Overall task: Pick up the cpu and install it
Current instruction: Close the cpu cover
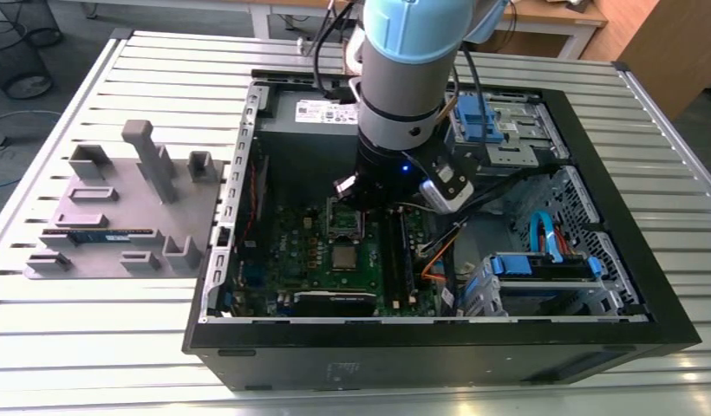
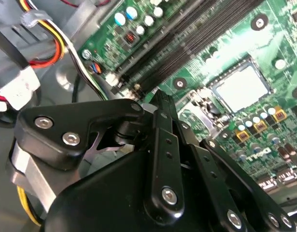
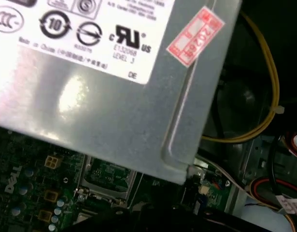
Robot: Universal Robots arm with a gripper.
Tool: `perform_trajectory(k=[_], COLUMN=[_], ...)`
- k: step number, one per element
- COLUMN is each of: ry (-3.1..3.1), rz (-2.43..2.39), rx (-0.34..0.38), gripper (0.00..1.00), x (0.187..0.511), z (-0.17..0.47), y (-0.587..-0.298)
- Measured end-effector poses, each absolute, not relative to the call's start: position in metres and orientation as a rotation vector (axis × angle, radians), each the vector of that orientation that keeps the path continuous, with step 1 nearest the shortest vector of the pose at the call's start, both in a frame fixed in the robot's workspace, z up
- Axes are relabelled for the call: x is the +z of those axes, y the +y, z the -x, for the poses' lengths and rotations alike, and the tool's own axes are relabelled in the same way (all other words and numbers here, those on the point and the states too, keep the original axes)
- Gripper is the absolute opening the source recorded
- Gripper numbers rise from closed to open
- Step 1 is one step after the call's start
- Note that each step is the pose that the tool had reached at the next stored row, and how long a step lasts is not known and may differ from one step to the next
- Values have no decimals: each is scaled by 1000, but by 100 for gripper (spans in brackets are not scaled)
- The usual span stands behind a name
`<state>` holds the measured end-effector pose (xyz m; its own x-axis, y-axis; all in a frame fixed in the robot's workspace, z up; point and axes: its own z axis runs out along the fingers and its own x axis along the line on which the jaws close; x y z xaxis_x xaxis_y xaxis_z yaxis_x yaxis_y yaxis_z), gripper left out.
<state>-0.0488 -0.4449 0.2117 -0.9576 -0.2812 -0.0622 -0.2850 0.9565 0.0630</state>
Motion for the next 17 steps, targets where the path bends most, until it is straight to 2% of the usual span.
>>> perform_trajectory(k=[17], ry=[3040], rz=[531], rx=[137], gripper=[11], x=[203], z=[47], y=[-428])
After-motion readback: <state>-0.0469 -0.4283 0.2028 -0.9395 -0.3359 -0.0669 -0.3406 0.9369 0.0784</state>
